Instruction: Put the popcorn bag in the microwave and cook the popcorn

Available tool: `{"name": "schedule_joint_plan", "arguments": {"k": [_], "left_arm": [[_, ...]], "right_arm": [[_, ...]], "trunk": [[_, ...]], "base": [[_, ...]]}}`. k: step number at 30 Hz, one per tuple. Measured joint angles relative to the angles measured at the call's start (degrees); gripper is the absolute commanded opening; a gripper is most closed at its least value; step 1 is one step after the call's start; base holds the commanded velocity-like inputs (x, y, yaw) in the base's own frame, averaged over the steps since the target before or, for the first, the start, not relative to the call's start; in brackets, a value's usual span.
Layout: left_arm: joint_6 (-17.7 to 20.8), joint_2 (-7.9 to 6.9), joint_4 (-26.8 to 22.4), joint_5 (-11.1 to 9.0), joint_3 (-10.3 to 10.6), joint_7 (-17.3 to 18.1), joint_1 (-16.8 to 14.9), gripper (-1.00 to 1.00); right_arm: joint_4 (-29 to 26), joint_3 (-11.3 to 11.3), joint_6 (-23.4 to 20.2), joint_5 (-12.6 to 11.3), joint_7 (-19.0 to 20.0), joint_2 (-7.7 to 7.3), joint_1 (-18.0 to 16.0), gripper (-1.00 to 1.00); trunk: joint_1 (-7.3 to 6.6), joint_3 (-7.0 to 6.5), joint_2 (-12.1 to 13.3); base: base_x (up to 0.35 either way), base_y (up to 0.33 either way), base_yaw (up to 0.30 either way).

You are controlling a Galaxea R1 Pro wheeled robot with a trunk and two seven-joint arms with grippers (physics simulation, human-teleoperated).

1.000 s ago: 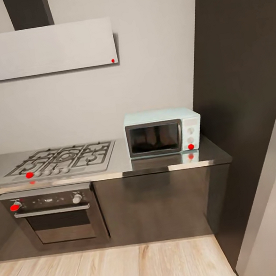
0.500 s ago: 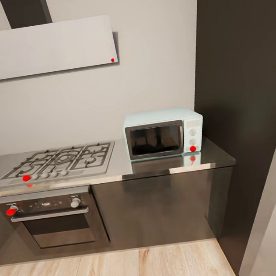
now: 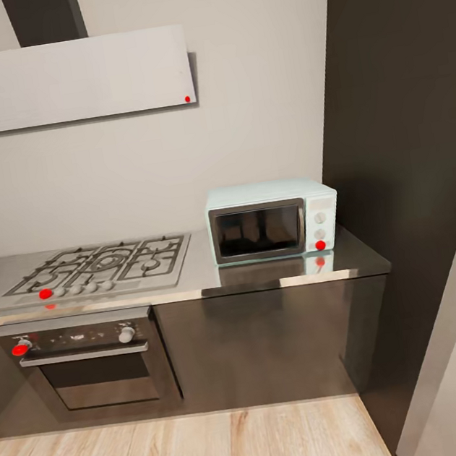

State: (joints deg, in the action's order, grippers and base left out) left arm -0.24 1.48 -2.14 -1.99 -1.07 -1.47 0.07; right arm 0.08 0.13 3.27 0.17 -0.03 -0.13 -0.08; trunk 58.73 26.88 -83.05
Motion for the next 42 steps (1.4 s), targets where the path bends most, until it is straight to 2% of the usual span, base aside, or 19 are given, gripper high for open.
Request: {"name": "schedule_joint_plan", "arguments": {"k": [20, 24, 26, 28, 31, 34, 35, 39, 41, 42], "left_arm": [[0.0, 0.0, 0.0, 0.1, 0.0, 0.0, 0.0, 1.0], [0.0, 0.0, 0.0, 0.1, 0.0, 0.0, 0.0, 1.0], [0.0, 0.0, 0.0, 0.1, 0.0, 0.0, 0.0, 1.0], [0.0, 0.0, 0.0, 0.0, 0.0, 0.0, 0.0, 1.0], [0.0, 0.0, 0.0, 0.0, 0.0, 0.0, 0.0, 1.0], [0.0, 0.0, 0.0, 0.0, 0.0, 0.0, 0.0, 1.0], [0.0, 0.0, 0.0, 0.0, 0.0, 0.0, 0.0, 1.0], [0.0, 0.0, 0.0, 0.0, 0.0, 0.0, 0.0, 1.0], [0.0, 0.0, 0.0, 0.1, 0.0, 0.0, 0.0, 1.0], [0.0, 0.0, 0.0, 0.1, 0.0, 0.0, 0.0, 1.0]], "right_arm": [[0.0, 0.2, 0.0, 0.2, 0.0, -0.28, 0.0, 1.0], [0.0, 0.9, -0.1, 0.5, 0.0, -0.45, 0.0, 1.0], [-1.5, 0.9, -0.4, 0.6, 0.0, -0.48, 0.0, 1.0], [-7.4, 1.1, -1.5, 0.7, -0.6, -0.1, 0.0, 1.0], [-17.7, 1.8, -7.8, 2.4, -1.5, -0.06, 0.0, 1.0], [-35.6, 2.8, -20.8, 6.5, -1.7, 0.09, 0.0, 1.0], [-40.2, 2.8, -23.3, 6.8, -1.7, 0.06, 0.0, 1.0], [-65.3, 3.0, -35.3, 7.6, -2.0, 0.11, -0.6, 1.0], [-74.6, 3.1, -42.0, 7.8, -2.2, 0.3, -3.1, 1.0], [-78.0, 3.1, -46.3, 7.7, -2.2, 0.9, -6.4, 1.0]], "trunk": [[0.0, 0.0, 0.0], [0.0, 0.0, 0.0], [0.0, 0.0, 0.0], [0.0, -0.01, 0.0], [0.0, -0.02, 0.0], [0.0, -0.02, 0.0], [0.0, -0.02, 0.0], [0.0, -0.02, 0.0], [0.0, -0.02, 0.0], [0.0, -0.02, 0.0]], "base": [[0.0, 0.018, 0.0], [0.0, 0.0, 0.0], [0.0, 0.0, 0.0], [0.0, 0.0, 0.0], [0.0, 0.0, 0.0], [0.0, 0.0, 0.0], [0.0, 0.0, 0.0], [0.0, 0.0, 0.0], [0.0, 0.0, 0.0], [0.0, 0.0, 0.0]]}}
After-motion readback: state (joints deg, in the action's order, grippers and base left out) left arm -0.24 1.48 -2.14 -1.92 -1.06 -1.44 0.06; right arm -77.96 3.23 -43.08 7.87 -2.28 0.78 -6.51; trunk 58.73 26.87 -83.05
